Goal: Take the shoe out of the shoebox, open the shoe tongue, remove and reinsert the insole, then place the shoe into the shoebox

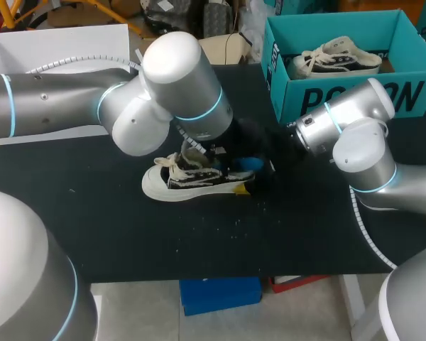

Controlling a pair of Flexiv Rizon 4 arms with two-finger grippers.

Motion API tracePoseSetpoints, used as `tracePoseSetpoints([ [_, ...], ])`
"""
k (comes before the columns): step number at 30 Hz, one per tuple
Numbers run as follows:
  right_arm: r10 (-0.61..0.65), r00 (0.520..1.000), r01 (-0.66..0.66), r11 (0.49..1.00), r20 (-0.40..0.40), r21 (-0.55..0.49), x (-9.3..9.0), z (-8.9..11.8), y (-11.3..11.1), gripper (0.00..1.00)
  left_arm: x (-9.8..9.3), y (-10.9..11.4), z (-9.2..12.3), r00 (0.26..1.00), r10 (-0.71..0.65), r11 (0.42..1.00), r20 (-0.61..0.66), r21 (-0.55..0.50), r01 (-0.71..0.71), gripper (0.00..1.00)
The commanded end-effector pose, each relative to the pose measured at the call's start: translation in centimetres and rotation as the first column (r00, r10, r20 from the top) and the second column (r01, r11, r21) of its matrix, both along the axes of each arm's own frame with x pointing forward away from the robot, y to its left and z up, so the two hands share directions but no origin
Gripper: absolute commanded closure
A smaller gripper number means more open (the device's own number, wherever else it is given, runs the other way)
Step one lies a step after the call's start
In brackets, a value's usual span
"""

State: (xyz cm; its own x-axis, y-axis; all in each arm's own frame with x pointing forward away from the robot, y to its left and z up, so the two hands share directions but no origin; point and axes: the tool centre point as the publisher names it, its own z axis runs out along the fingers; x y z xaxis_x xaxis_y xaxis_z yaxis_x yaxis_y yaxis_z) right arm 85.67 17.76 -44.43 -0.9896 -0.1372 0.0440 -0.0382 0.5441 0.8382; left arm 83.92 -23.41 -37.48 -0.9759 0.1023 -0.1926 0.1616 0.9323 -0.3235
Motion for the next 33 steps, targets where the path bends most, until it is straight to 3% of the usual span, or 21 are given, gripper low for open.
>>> tracePoseSetpoints([
  [1, 0.0, 1.0, 0.0, 1.0, -0.001, -0.002, -0.1, -0.6, 0.2, 1.0, -1.5, 1.0, 1.7, 1.0, -0.002, 0.999, -0.002, -0.036, 0.002, 1.0],
  [7, 0.0, 1.0, 0.0, 1.0, -0.001, -0.002, -0.1, -0.6, 0.2, 1.0, -2.4, 0.2, 5.0, 0.999, -0.009, 0.985, -0.035, -0.17, 0.003, 1.0],
  [15, 0.0, 1.0, 0.0, 1.0, -0.001, -0.002, -0.1, -0.6, 0.2, 1.0, -3.1, -3.1, 12.1, 0.995, -0.087, 0.921, -0.045, -0.384, 0.063, 1.0],
  [19, 0.0, 1.0, 0.0, 1.0, -0.001, -0.002, -0.1, -0.6, 0.2, 1.0, -3.4, -4.6, 15.1, 0.993, -0.094, 0.902, -0.07, -0.427, 0.056, 1.0],
  [25, 0.0, 1.0, 0.0, 1.0, -0.001, -0.002, -0.1, -0.6, 0.2, 1.0, -3.3, -4.5, 19.8, 0.968, -0.187, 0.796, -0.171, -0.603, 0.047, 1.0],
  [33, 0.0, 1.0, 0.0, 1.0, -0.001, -0.002, -0.1, -0.6, 0.2, 1.0, -3.1, -4.4, 20.2, 0.958, -0.212, 0.785, -0.191, -0.617, 0.051, 1.0],
])
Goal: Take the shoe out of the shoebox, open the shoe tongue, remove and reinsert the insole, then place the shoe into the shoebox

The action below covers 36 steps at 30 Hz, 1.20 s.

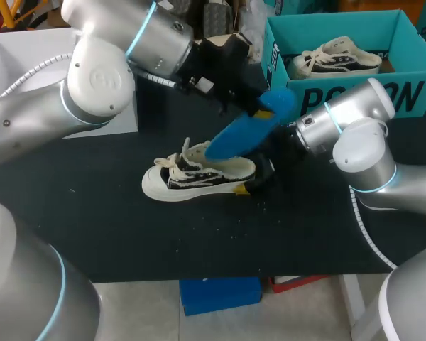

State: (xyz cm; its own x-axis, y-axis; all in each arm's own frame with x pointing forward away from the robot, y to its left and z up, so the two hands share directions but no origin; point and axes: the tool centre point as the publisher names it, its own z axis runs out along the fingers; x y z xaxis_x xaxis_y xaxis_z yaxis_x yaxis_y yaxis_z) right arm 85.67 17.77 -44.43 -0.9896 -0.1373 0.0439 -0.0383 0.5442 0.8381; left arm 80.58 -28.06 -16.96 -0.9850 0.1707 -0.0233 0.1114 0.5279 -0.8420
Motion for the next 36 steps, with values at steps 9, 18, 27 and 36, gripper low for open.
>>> tracePoseSetpoints([
  [9, 0.0, 1.0, 0.0, 1.0, -0.001, -0.002, -0.1, -0.6, 0.2, 1.0, 0.2, 0.2, -0.4, 1.0, -0.006, 1.0, -0.003, -0.021, 0.006, 1.0],
  [18, 0.0, 1.0, 0.0, 1.0, -0.001, -0.002, -0.1, -0.6, 0.2, 1.0, -1.9, 1.7, 2.0, 0.97, 0.082, 0.963, -0.229, -0.233, -0.137, 1.0],
  [27, 0.0, 1.0, 0.0, 1.0, -0.001, -0.002, -0.1, -0.6, 0.2, 1.0, -3.5, 1.8, 5.9, 0.917, 0.133, 0.858, -0.377, -0.418, -0.297, 1.0],
  [36, 0.0, 1.0, 0.0, 1.0, -0.001, -0.002, -0.1, -0.6, 0.2, 1.0, -4.6, 1.5, 9.2, 0.912, 0.125, 0.781, -0.391, -0.529, -0.333, 1.0],
])
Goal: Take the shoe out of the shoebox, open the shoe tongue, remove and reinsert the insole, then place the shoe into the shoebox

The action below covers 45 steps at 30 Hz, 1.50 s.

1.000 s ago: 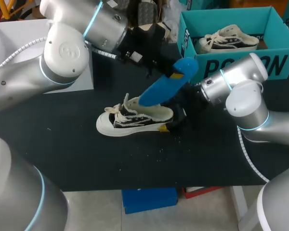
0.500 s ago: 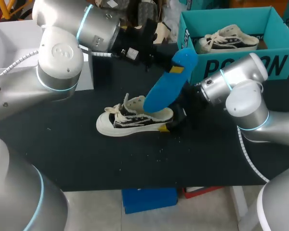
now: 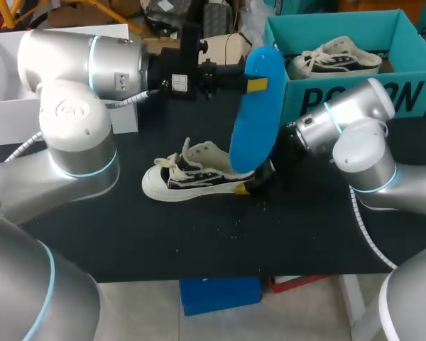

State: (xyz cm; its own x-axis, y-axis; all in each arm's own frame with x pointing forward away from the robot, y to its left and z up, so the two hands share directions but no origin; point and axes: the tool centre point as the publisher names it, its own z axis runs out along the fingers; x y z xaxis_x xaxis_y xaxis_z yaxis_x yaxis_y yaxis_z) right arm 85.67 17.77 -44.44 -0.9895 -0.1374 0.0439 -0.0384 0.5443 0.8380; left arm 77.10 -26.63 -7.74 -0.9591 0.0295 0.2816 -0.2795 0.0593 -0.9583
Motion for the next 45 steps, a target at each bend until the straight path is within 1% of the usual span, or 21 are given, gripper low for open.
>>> tracePoseSetpoints([
  [1, 0.0, 1.0, 0.0, 1.0, -0.001, -0.002, -0.1, -0.6, 0.2, 1.0, -1.2, 0.1, 0.2, 0.998, 0.069, 0.986, -0.016, -0.15, -0.07, 1.0],
  [3, 0.0, 1.0, 0.0, 1.0, -0.001, -0.002, -0.1, -0.6, 0.2, 1.0, -1.3, 0.3, 0.4, 0.997, 0.072, 0.987, -0.016, -0.145, -0.074, 1.0],
  [5, 0.0, 1.0, 0.0, 1.0, -0.001, -0.002, -0.1, -0.6, 0.2, 1.0, -1.5, 0.5, 0.8, 0.997, 0.064, 0.985, -0.041, -0.157, -0.069, 1.0],
  [6, 0.0, 1.0, 0.0, 1.0, -0.001, -0.002, -0.1, -0.6, 0.2, 1.0, -1.6, 0.6, 1.1, 0.997, 0.063, 0.988, -0.038, -0.137, -0.068, 1.0],
  [10, 0.0, 1.0, 0.0, 1.0, -0.001, -0.002, -0.1, -0.6, 0.2, 1.0, -2.1, 1.0, 2.4, 0.998, 0.037, 0.988, -0.046, -0.145, -0.044, 1.0],
  [12, 0.0, 1.0, 0.0, 1.0, -0.001, -0.002, -0.1, -0.6, 0.2, 1.0, -2.3, 1.2, 3.3, 0.998, 0.007, 0.984, -0.067, -0.179, -0.019, 1.0],
  [14, 0.0, 1.0, 0.0, 1.0, -0.001, -0.002, -0.1, -0.6, 0.2, 1.0, -2.4, 1.4, 4.1, 0.998, -0.009, 0.987, -0.063, -0.161, -0.001, 1.0],
  [18, 0.0, 1.0, 0.0, 1.0, -0.001, -0.002, -0.1, -0.6, 0.2, 1.0, -3.0, 1.5, 5.7, 0.997, -0.038, 0.987, -0.066, -0.157, 0.027, 1.0],
  [23, 0.0, 1.0, 0.0, 1.0, -0.001, -0.002, -0.1, -0.6, 0.2, 1.0, -4.3, 1.4, 7.8, 0.996, -0.069, 0.986, -0.053, -0.155, 0.06, 1.0],
  [24, 0.0, 1.0, 0.0, 1.0, -0.001, -0.002, -0.1, -0.6, 0.2, 1.0, -4.5, 1.3, 8.1, 0.996, -0.072, 0.986, -0.05, -0.153, 0.064, 1.0],
  [25, 0.0, 1.0, 0.0, 1.0, -0.001, -0.002, -0.1, -0.6, 0.2, 1.0, -4.8, 1.2, 8.4, 0.994, -0.089, 0.982, -0.057, -0.172, 0.078, 1.0],
  [27, 0.0, 1.0, 0.0, 1.0, -0.001, -0.002, -0.1, -0.6, 0.2, 1.0, -5.3, 1.0, 8.8, 0.995, -0.084, 0.985, -0.046, -0.156, 0.076, 1.0],
  [32, 0.0, 1.0, 0.0, 1.0, -0.001, -0.002, -0.1, -0.6, 0.2, 1.0, -6.6, 0.4, 10.0, 0.992, -0.116, 0.978, -0.043, -0.181, 0.106, 1.0],
  [33, 0.0, 1.0, 0.0, 1.0, -0.001, -0.002, -0.1, -0.6, 0.2, 1.0, -6.9, 0.3, 10.3, 0.993, -0.113, 0.98, -0.026, -0.169, 0.107, 1.0],
  [35, 0.0, 1.0, 0.0, 1.0, -0.001, -0.002, -0.1, -0.6, 0.2, 1.0, -7.5, 0.0, 10.8, 0.991, -0.132, 0.974, -0.021, -0.191, 0.125, 1.0],
  [37, 0.0, 1.0, 0.0, 1.0, -0.001, -0.002, -0.1, -0.6, 0.2, 1.0, -7.9, -0.1, 11.4, 0.992, -0.126, 0.974, 0.0, -0.189, 0.124, 1.0],
  [38, 0.0, 1.0, 0.0, 1.0, -0.001, -0.002, -0.1, -0.6, 0.2, 1.0, -8.2, -0.2, 11.8, 0.99, -0.141, 0.968, -0.001, -0.212, 0.138, 1.0],
  [40, 0.0, 1.0, 0.0, 1.0, -0.001, -0.002, -0.1, -0.6, 0.2, 1.0, -8.6, -0.4, 12.4, 0.99, -0.14, 0.969, 0.02, -0.201, 0.141, 1.0],
  [45, 0.0, 1.0, 0.0, 1.0, -0.001, -0.002, -0.1, -0.6, 0.2, 1.0, -10.0, -0.8, 13.6, 0.986, -0.164, 0.962, 0.037, -0.216, 0.169, 1.0],
])
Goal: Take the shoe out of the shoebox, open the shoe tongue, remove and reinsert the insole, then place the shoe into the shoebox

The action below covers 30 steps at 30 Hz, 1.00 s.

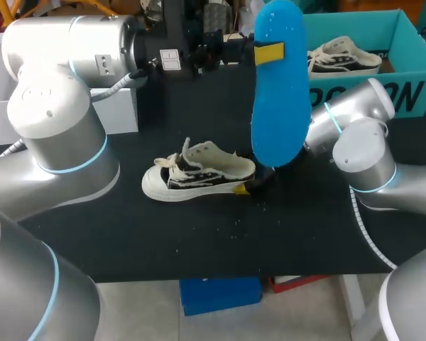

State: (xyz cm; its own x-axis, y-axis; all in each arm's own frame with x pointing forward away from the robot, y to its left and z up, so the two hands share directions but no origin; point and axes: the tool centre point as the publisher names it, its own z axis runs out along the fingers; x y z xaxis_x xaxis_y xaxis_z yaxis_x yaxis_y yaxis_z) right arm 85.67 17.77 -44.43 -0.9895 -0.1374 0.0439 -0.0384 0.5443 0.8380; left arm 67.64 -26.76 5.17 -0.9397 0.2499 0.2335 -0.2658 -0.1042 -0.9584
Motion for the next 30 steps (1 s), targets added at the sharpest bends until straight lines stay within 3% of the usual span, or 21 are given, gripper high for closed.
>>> tracePoseSetpoints([
  [1, 0.0, 1.0, 0.0, 1.0, -0.001, -0.002, -0.1, -0.6, 0.2, 1.0, -0.7, -0.7, 0.8, 1.0, 0.001, 1.0, 0.008, 0.004, -0.001, 1.0],
  [9, 0.0, 1.0, 0.0, 1.0, -0.001, -0.002, -0.1, -0.6, 0.2, 1.0, -2.0, -0.3, 1.3, 0.999, 0.037, 0.999, 0.035, -0.013, -0.036, 1.0],
  [20, 0.0, 1.0, 0.0, 1.0, -0.001, -0.002, -0.1, -0.6, 0.2, 1.0, -2.0, -0.3, 1.3, 0.999, 0.037, 0.999, 0.035, -0.013, -0.036, 1.0],
  [21, 0.0, 1.0, 0.0, 1.0, -0.001, -0.002, -0.1, -0.6, 0.2, 0.94, -2.0, -0.3, 1.3, 0.999, 0.037, 0.999, 0.035, -0.013, -0.036, 1.0],
  [23, 0.011, 1.0, -0.011, 1.0, -0.003, -0.013, 0.0, -0.3, 0.0, 0.58, -2.0, -0.3, 1.3, 0.999, 0.037, 0.999, 0.035, -0.013, -0.036, 1.0],
  [24, 0.013, 1.0, -0.013, 0.999, -0.006, -0.03, 0.1, -0.1, -0.2, 0.03, -2.0, -0.3, 1.3, 0.999, 0.037, 0.999, 0.035, -0.013, -0.036, 1.0],
  [30, 0.095, 0.995, -0.096, 0.979, -0.014, -0.18, 0.3, 1.3, -0.9, 0.0, -2.0, -0.3, 1.3, 0.999, 0.037, 0.999, 0.035, -0.013, -0.036, 1.0],
])
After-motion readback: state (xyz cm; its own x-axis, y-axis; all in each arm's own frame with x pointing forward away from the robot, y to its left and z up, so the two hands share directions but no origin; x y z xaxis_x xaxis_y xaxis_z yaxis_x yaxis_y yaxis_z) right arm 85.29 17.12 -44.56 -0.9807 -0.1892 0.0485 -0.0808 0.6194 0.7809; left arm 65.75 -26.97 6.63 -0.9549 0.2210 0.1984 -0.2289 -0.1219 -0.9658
